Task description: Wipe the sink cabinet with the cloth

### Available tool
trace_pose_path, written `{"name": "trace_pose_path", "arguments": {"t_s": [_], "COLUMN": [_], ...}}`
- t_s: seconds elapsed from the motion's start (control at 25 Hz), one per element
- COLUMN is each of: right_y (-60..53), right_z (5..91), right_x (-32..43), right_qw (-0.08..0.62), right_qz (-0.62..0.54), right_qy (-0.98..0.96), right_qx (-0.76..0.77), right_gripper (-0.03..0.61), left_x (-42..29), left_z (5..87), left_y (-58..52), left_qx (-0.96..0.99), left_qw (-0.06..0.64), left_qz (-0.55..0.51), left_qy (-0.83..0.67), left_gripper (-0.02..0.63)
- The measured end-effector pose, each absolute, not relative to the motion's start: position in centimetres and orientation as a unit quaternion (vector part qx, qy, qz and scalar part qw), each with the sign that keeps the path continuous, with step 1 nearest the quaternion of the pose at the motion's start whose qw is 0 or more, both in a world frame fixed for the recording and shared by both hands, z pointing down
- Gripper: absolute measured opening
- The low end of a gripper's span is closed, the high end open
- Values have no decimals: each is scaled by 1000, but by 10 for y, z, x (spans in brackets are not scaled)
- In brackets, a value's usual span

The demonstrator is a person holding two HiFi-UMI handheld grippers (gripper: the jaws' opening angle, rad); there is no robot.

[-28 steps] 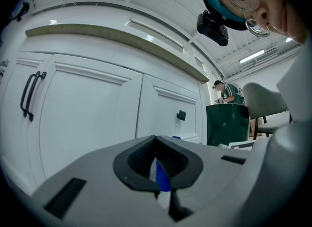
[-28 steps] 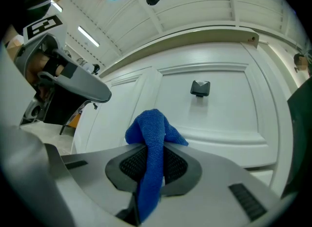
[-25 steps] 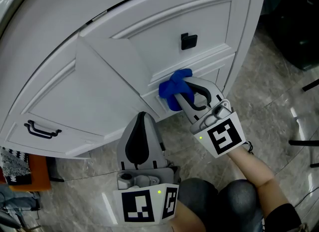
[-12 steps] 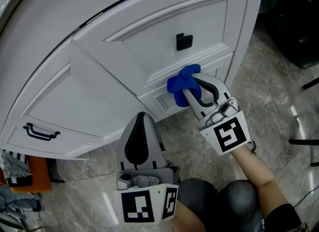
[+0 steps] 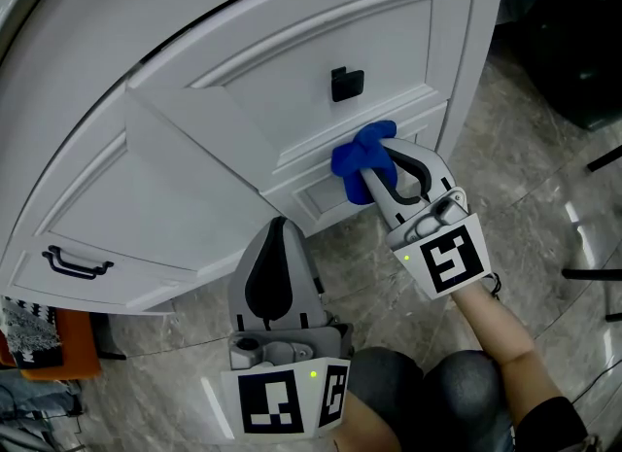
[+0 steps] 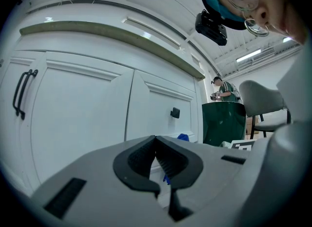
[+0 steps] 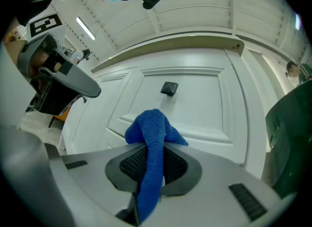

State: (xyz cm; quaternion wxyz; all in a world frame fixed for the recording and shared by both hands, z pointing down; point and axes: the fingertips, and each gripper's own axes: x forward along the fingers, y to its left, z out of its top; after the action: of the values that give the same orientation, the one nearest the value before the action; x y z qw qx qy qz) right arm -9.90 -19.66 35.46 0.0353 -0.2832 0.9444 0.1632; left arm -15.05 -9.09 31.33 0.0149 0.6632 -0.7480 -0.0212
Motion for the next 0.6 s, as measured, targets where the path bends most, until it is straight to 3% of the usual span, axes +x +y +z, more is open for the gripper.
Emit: {"name": "trace_pose_path", "arguments": {"t_s": [0.6], "right_y": [-211], "right_z": [356], "right_x": [-82], "right_qw": [35], "right_qz": [149], "right_qy": [938], "right_qx": [-312], "right_gripper": [60], "left_x": [-147], "left_z": [310], "left_y": [-91], "left_qx": [665], "left_qw": [11], "left_qz": [-21], "left_qy": [-747], "left_gripper": [5]}}
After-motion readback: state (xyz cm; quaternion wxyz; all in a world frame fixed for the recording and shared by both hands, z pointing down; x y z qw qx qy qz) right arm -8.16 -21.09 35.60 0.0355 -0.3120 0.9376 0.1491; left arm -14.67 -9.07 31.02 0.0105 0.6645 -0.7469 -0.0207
